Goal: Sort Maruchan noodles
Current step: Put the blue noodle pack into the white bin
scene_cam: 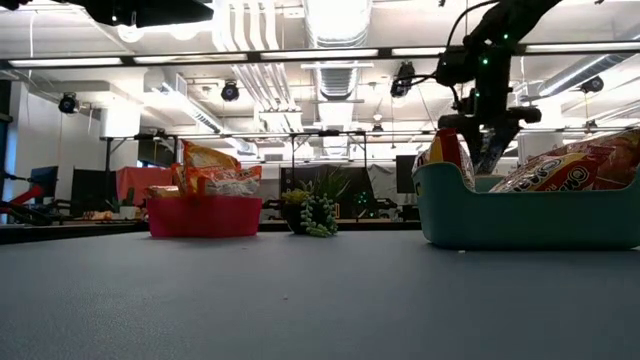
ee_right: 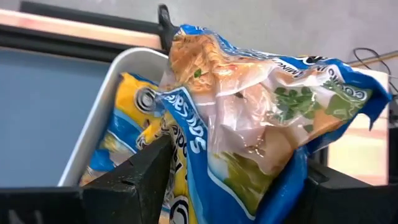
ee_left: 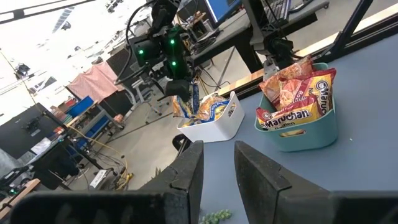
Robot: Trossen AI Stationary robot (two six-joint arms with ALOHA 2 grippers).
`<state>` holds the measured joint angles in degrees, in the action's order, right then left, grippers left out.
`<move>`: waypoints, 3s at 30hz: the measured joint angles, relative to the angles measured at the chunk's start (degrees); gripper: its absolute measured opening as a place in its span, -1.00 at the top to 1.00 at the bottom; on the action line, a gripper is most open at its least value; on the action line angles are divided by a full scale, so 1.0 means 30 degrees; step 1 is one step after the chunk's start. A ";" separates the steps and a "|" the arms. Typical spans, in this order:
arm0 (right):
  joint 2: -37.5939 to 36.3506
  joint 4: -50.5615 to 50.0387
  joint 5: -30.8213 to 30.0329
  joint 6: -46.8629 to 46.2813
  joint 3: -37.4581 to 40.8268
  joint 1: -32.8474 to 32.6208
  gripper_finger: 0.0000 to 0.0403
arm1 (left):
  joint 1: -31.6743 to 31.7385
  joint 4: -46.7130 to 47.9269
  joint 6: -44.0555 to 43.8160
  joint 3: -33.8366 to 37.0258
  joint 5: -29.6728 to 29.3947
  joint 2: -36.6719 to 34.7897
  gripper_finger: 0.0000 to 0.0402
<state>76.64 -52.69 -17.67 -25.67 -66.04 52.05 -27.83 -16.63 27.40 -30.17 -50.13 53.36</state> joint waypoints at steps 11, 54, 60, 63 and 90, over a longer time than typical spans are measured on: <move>-0.0043 -0.2644 -0.0117 -0.0121 -0.0619 0.0000 -0.01 | 0.0000 -0.0003 0.0000 0.0000 0.0000 0.0000 0.64; -0.1792 0.2402 0.3336 -0.1104 0.2619 0.0004 -0.01 | -0.0002 -0.0011 0.0000 0.0000 0.0007 -0.0007 0.64; -0.1770 -0.0260 0.1612 -0.0977 0.1161 0.0124 -0.20 | -0.0001 -0.0011 0.0000 0.0000 0.0007 -0.0007 0.64; -0.1770 -0.1706 0.0756 -0.0957 0.0215 0.0137 -0.26 | -0.0003 -0.0011 0.0000 0.0000 0.0007 -0.0007 0.64; -0.1748 0.4921 -0.1652 0.0000 0.4313 -0.0386 0.84 | -0.0003 -0.0025 0.0000 -0.0004 0.0007 -0.0007 0.64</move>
<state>71.40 -37.93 -22.63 -25.67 -53.10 50.89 -27.84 -16.71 27.40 -30.19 -50.11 53.34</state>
